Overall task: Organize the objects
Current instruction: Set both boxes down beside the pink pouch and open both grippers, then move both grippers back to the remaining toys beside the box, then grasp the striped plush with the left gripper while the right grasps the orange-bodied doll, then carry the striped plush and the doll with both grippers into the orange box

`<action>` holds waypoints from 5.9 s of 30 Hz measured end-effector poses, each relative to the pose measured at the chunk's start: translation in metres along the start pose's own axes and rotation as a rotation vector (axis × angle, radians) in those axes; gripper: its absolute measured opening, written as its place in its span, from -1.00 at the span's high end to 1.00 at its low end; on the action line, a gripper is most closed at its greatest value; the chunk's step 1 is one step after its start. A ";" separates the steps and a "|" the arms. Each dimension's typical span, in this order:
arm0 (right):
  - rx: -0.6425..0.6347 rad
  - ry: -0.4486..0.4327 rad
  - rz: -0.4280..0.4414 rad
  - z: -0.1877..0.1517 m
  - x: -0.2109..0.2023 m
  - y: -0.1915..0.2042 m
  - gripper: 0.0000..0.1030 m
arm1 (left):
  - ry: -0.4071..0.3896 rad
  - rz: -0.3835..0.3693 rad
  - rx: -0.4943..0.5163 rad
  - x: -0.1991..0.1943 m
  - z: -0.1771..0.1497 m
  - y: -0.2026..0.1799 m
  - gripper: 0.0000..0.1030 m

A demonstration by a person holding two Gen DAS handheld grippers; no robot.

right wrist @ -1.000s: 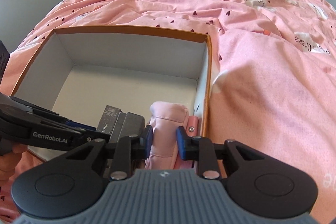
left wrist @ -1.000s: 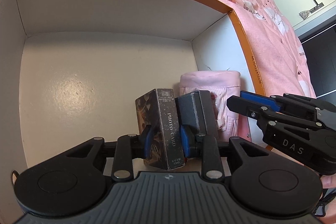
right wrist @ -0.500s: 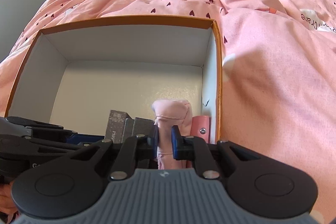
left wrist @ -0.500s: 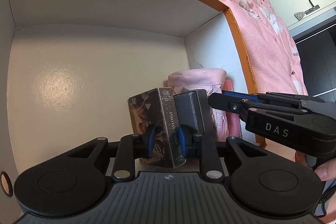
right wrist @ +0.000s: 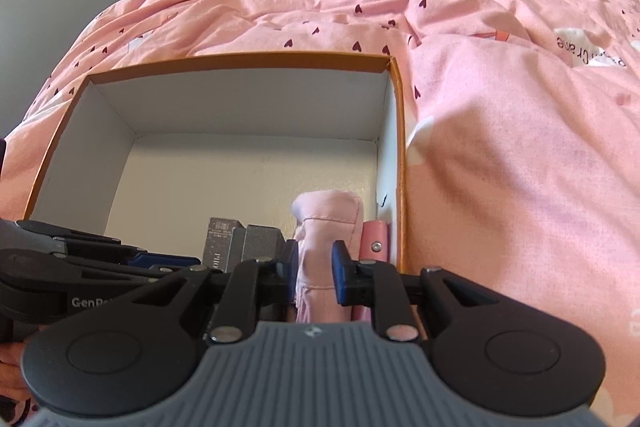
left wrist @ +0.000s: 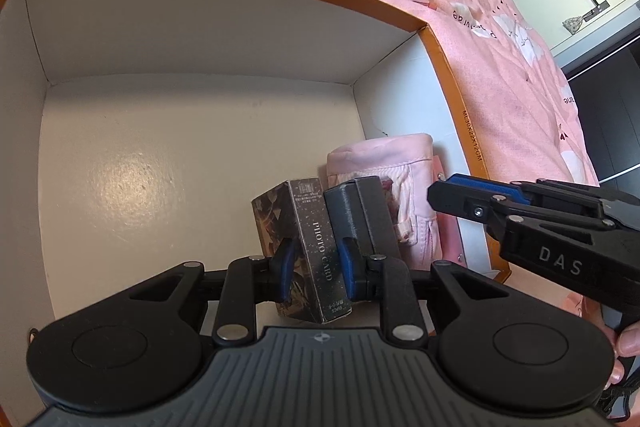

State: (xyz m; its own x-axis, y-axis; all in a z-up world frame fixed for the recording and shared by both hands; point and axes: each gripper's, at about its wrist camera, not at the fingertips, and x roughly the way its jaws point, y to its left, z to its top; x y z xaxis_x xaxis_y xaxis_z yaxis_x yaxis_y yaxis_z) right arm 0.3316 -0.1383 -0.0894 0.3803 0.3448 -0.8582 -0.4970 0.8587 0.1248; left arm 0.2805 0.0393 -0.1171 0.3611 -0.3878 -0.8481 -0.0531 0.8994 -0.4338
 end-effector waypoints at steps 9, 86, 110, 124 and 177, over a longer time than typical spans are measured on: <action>-0.026 -0.134 -0.005 -0.019 -0.052 0.014 0.54 | -0.114 0.046 0.099 -0.042 -0.015 -0.019 0.47; -0.533 0.312 0.053 -0.182 -0.038 0.111 0.13 | 0.257 0.170 -0.157 -0.024 -0.184 -0.007 -0.50; -0.550 0.288 0.062 -0.183 -0.038 0.109 -0.01 | 0.205 0.031 -0.157 -0.060 -0.184 0.009 -0.37; -0.191 0.131 0.287 -0.136 -0.090 0.069 -0.01 | 0.046 -0.039 0.005 -0.137 -0.144 -0.004 -0.38; 0.319 0.098 0.335 -0.018 0.044 0.042 0.04 | 0.360 0.258 0.233 -0.041 0.029 0.026 -0.47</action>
State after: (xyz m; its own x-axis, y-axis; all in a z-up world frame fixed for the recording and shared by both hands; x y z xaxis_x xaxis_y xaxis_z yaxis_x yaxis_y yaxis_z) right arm 0.3135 -0.0943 -0.1310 0.1566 0.5988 -0.7854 -0.3096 0.7849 0.5367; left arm 0.2915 0.0845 -0.0852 0.0174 -0.1546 -0.9878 0.1253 0.9805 -0.1512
